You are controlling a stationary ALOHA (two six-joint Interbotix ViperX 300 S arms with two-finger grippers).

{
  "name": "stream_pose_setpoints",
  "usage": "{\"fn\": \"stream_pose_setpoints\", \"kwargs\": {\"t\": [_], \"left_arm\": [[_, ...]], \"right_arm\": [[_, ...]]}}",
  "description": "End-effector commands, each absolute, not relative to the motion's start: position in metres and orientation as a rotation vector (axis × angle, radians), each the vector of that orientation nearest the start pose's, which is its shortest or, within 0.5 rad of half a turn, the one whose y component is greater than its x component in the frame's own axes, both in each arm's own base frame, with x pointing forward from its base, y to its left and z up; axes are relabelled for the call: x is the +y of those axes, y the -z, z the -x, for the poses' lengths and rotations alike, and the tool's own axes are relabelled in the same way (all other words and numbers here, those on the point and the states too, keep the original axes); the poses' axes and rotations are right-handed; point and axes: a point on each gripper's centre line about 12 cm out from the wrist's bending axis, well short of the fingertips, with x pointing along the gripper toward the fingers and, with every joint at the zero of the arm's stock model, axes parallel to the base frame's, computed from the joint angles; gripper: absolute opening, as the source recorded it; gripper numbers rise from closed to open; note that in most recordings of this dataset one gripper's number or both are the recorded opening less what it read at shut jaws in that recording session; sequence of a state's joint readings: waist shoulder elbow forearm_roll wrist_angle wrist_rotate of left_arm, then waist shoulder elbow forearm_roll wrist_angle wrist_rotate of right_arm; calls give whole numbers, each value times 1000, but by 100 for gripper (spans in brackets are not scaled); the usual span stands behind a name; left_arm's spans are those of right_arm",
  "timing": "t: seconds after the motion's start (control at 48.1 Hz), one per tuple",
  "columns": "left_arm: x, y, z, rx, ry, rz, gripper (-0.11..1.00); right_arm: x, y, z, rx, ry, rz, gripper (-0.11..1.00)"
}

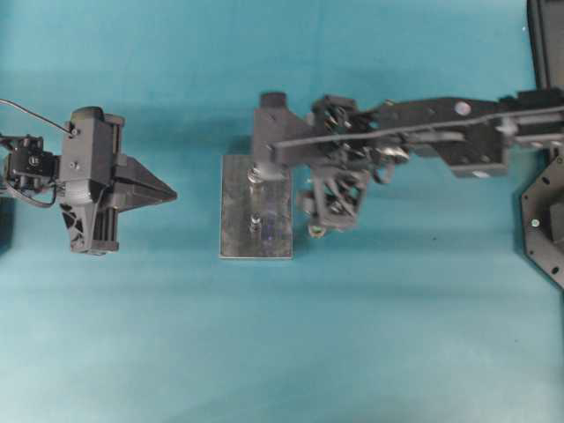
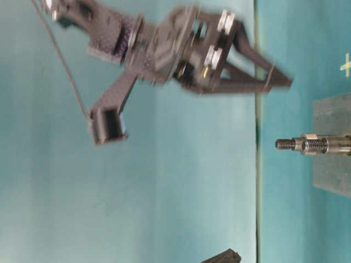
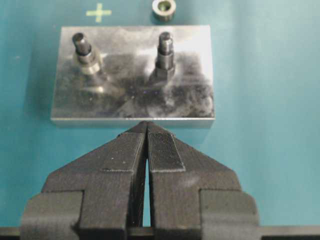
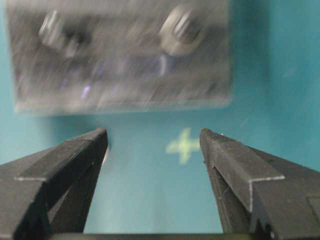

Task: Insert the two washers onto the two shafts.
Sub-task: 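Move the right gripper to the lower washer and open it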

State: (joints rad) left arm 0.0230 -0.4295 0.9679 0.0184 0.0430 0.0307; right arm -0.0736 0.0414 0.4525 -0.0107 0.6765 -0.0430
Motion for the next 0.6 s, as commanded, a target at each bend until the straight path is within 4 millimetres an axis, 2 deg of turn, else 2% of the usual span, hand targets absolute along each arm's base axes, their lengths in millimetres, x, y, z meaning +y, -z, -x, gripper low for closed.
{"fn": "stream_pose_setpoints", "kwargs": {"t": [0.0, 0.437, 0.582], "left_arm": [[7, -211, -288, 559, -10, -43, 0], [7, -213, -289, 554, -10, -42, 0], [7, -212, -290, 557, -11, -41, 0]], "right_arm": [[-21, -181, -378, 1146, 40, -16, 80], [3, -139, -363, 1106, 64, -111, 80], [9, -127, -366, 1118, 60, -116, 80]]}}
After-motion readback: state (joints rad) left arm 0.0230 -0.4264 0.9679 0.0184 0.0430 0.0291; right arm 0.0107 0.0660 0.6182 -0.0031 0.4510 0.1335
